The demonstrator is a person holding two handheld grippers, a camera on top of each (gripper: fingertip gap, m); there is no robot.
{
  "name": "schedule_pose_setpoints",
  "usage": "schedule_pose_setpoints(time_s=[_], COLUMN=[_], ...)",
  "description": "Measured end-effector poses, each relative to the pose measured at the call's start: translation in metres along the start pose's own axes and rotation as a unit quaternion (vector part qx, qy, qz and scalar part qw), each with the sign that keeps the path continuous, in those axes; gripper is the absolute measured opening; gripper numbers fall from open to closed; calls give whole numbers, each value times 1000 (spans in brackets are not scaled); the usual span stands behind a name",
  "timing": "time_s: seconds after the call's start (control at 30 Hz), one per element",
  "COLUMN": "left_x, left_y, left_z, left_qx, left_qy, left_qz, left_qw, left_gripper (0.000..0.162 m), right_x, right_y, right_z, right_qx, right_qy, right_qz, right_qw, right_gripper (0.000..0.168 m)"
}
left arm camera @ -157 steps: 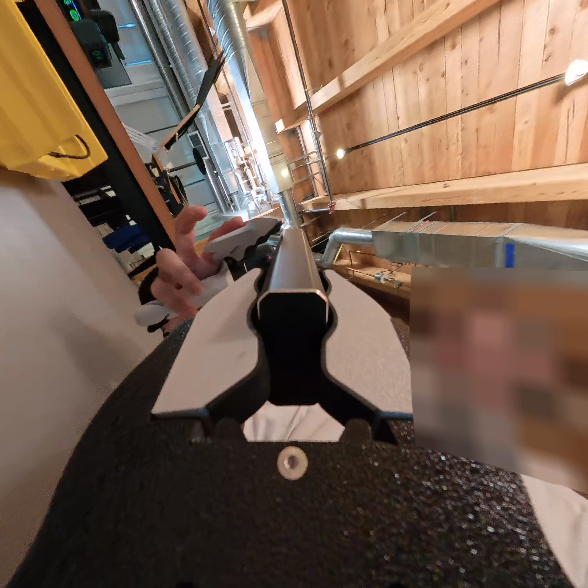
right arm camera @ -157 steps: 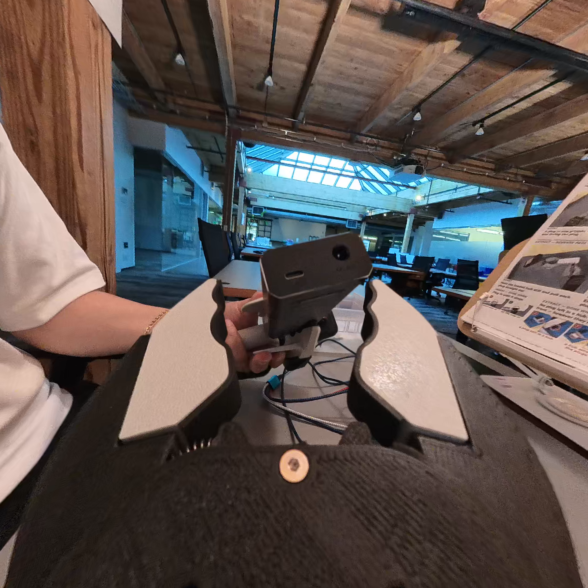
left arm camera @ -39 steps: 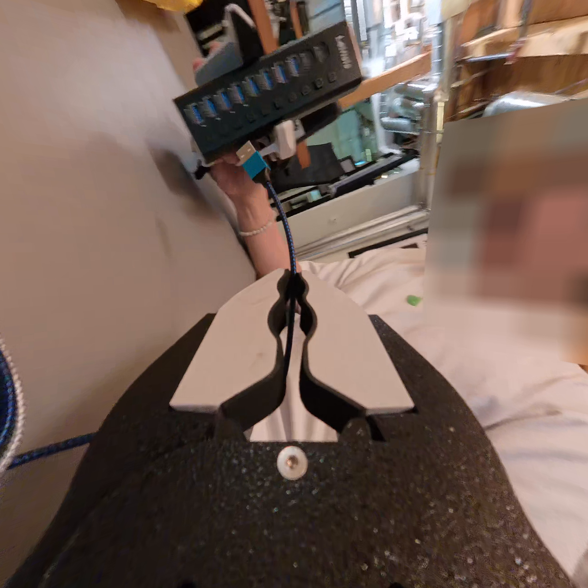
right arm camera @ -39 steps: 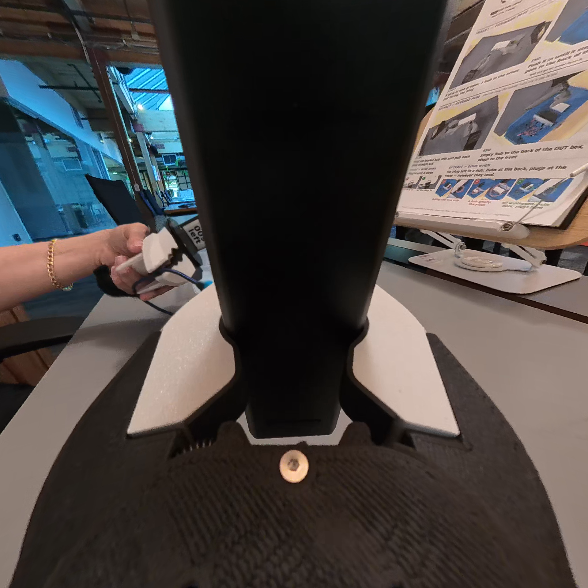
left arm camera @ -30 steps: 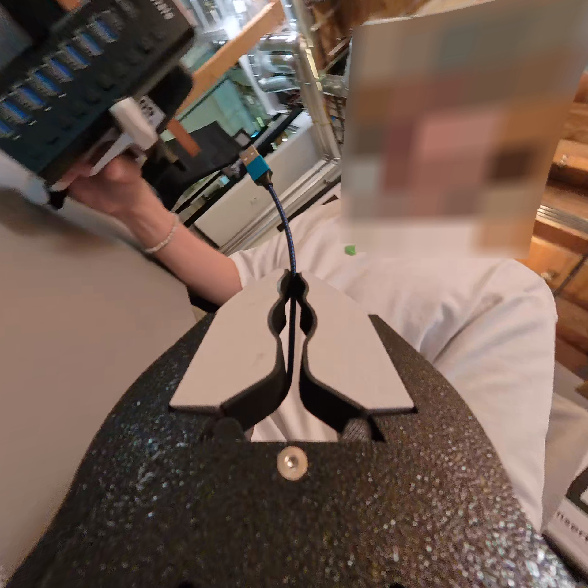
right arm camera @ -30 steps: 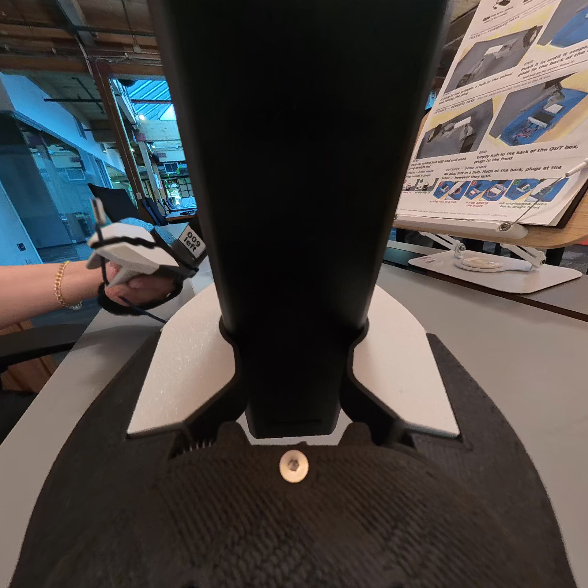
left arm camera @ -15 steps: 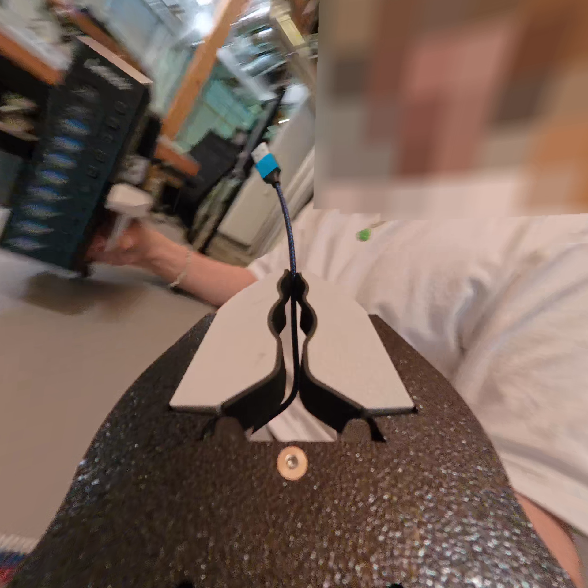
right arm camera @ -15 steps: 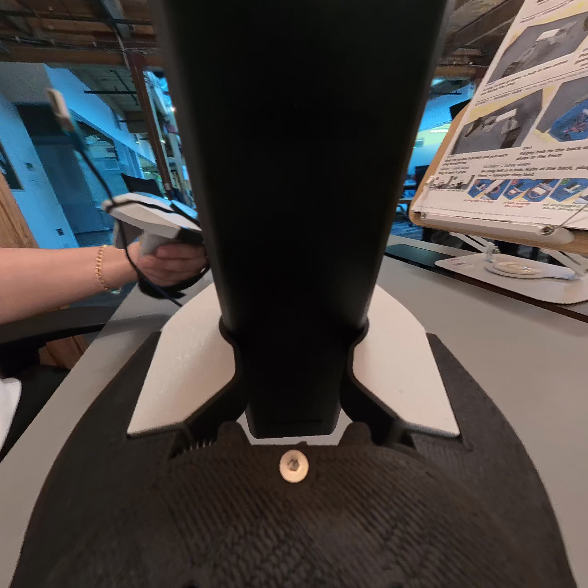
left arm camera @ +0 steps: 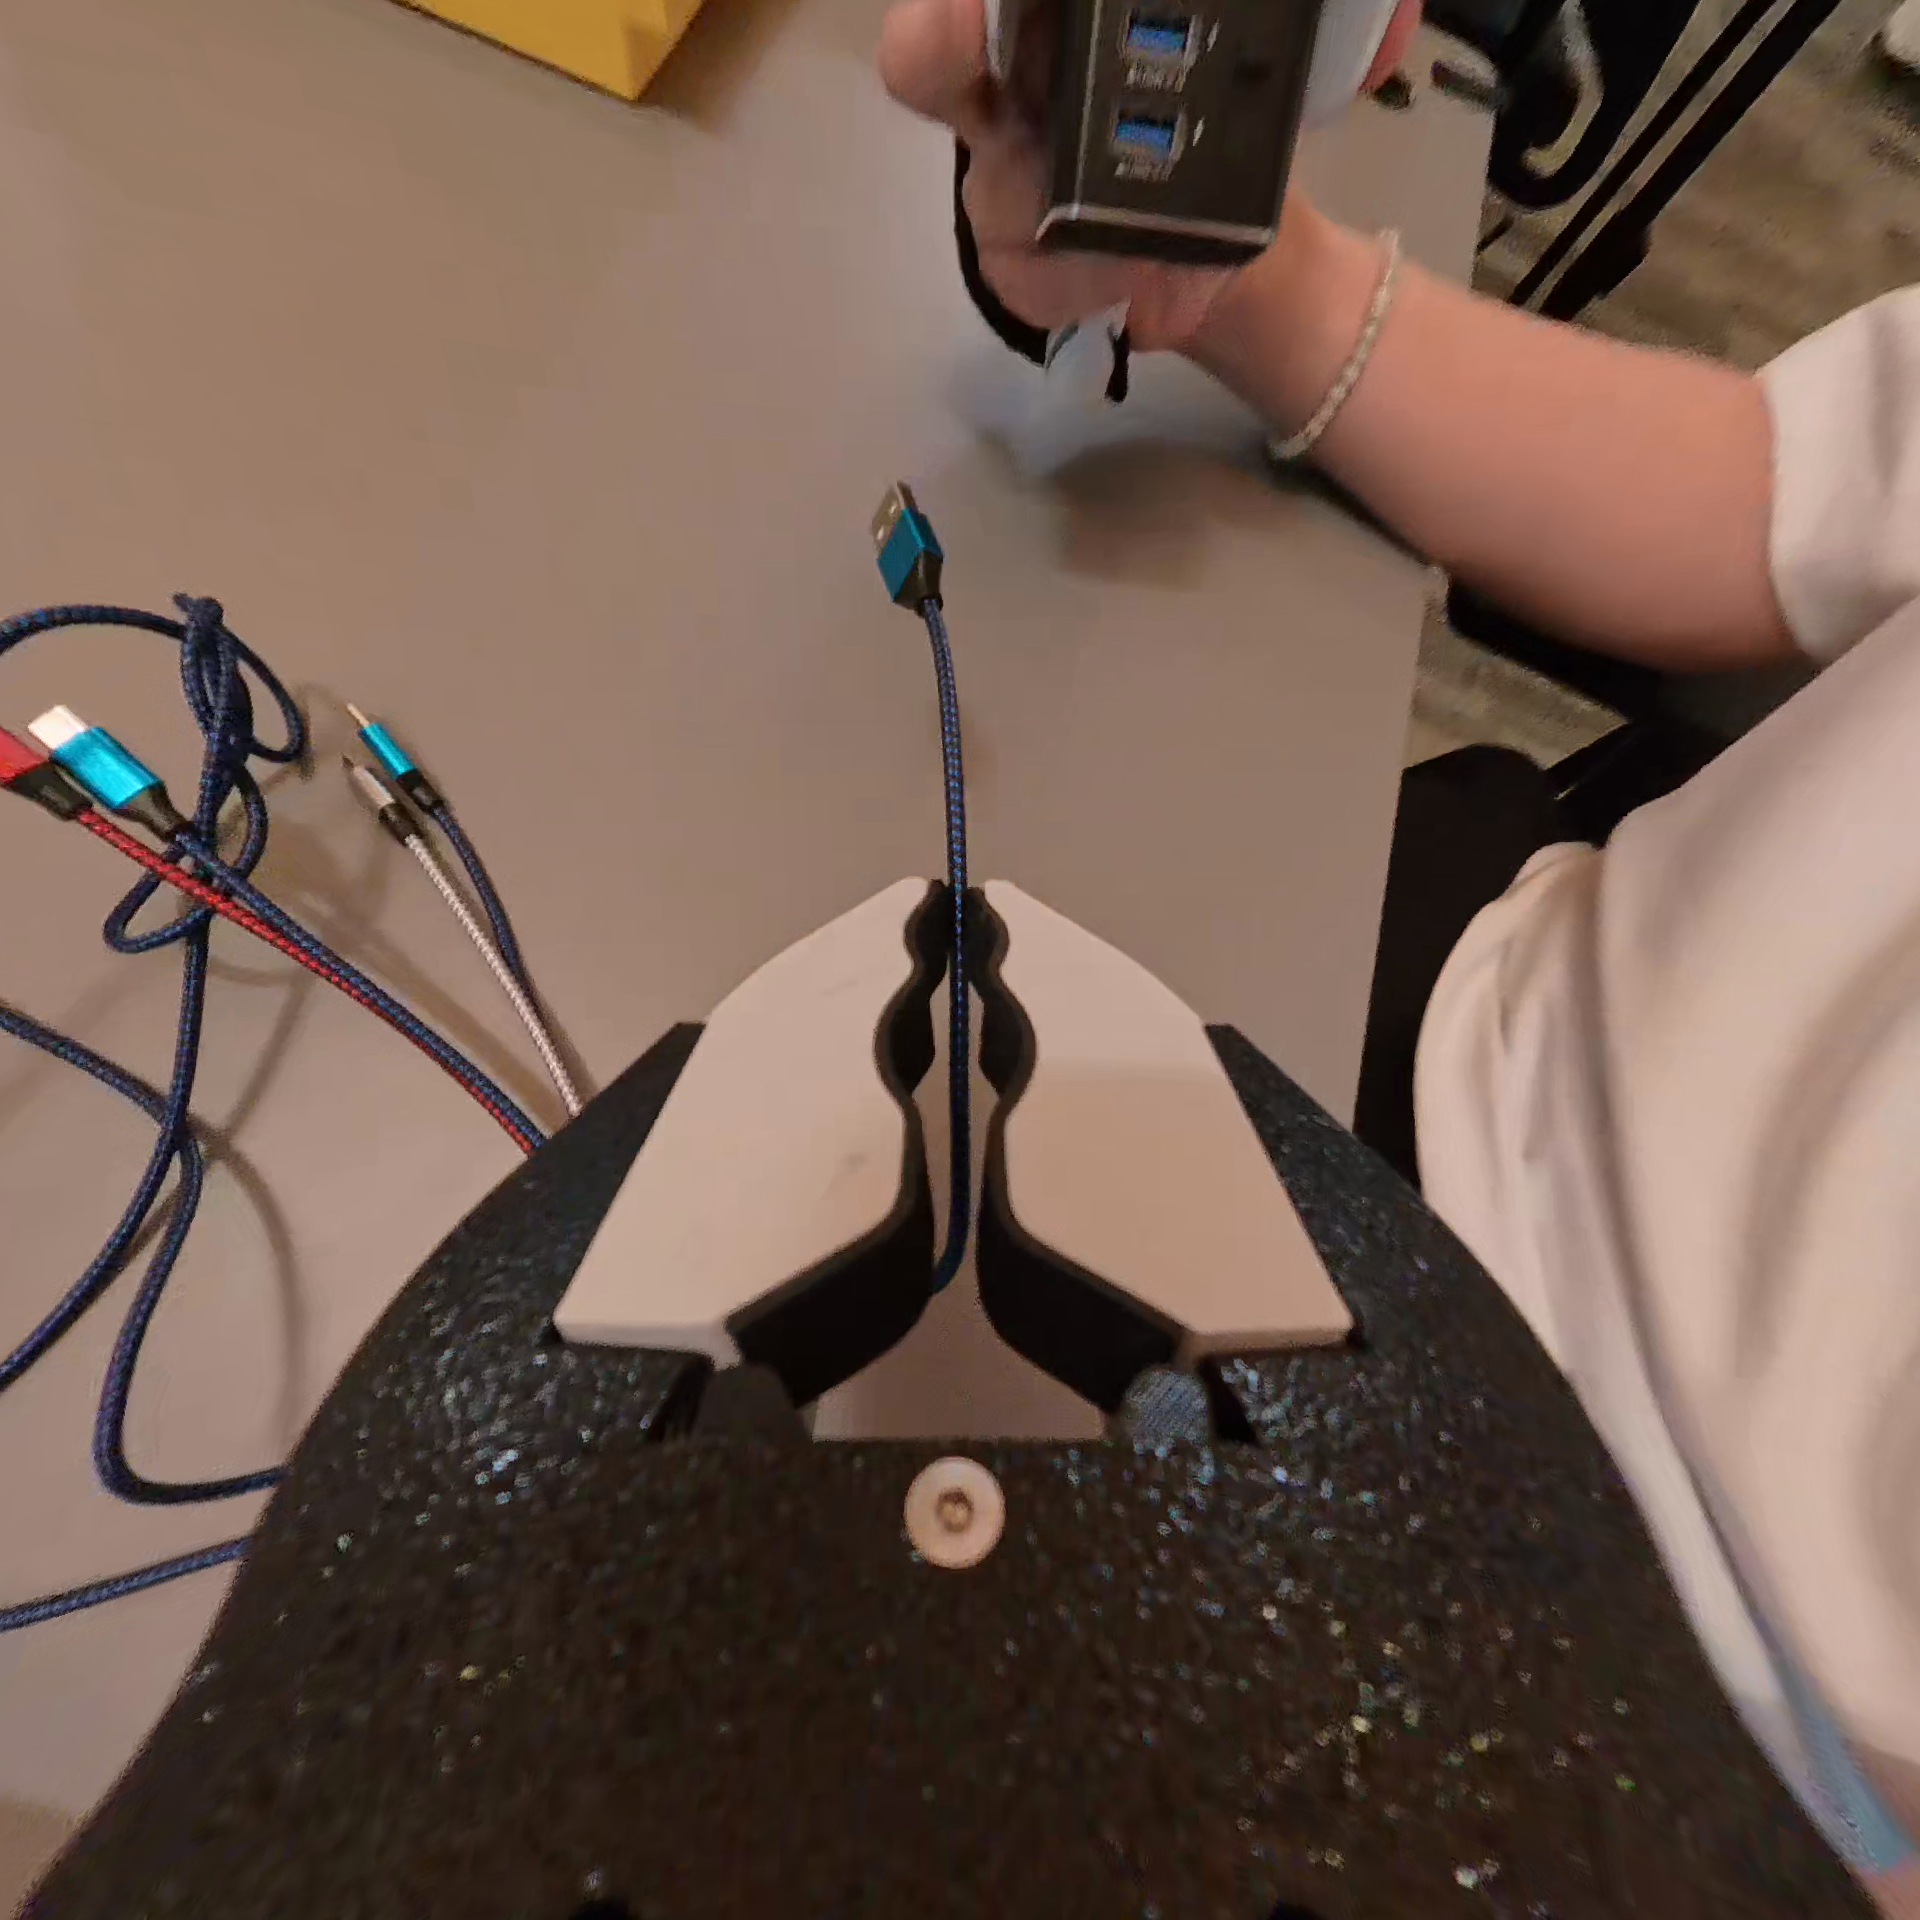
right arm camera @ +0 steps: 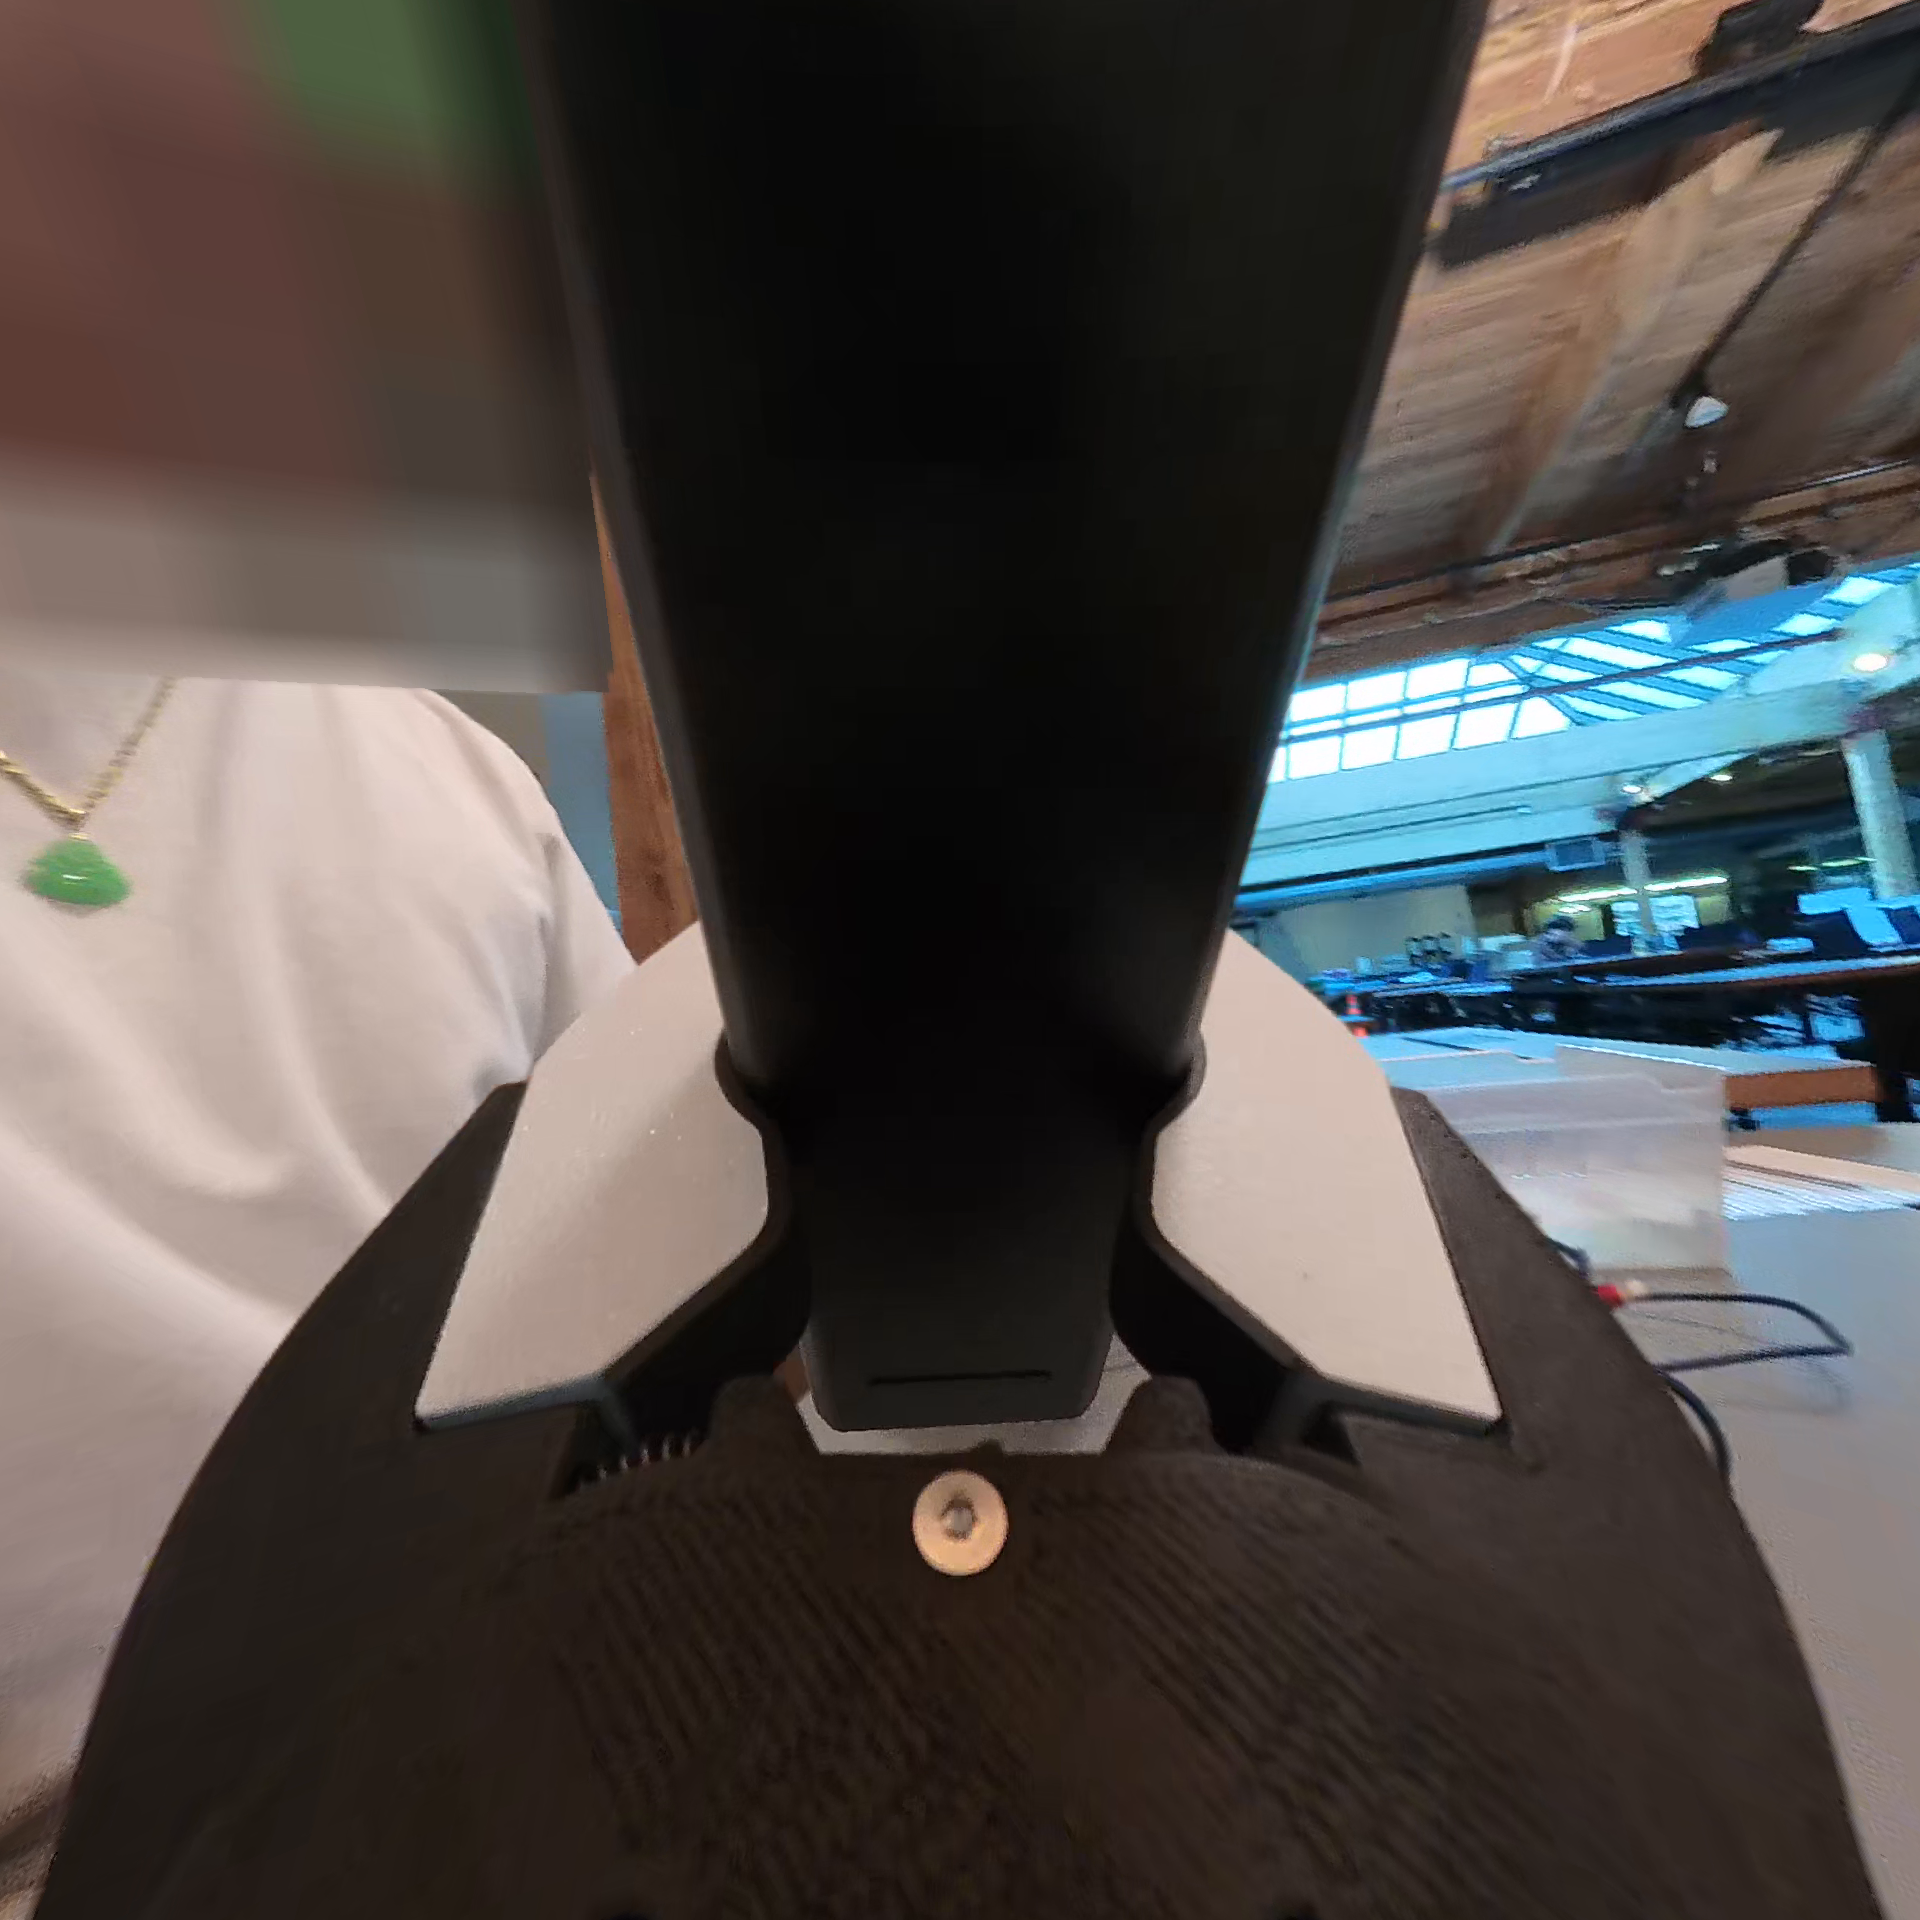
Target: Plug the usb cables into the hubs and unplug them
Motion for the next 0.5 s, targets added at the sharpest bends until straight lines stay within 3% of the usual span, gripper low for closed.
schedule_pose_setpoints(time_s=[0.23, 0.5], left_x=[-11, -21], left_y=[17, 28], left_z=[1, -4], left_qx=[-45, -62], left_qy=[-88, -120], left_qz=[-33, -54], left_qw=[995, 989], left_gripper=[2, 2], right_x=[0, -2], right_y=[3, 13], right_z=[-1, 6], right_qx=[-12, 5], right_qy=[-13, 39], right_qz=[-8, -66], right_qw=[1000, 997], right_gripper=[74, 73])
Point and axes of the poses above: each gripper's, where its closed fingertips meet, x back along the fingers, y out of its underside, z = x × y across the jaws, the point moved 8 cm from there along x, back along the fingers, and after that the axes turned 4 degrees about -y, right-handed, at the moved point
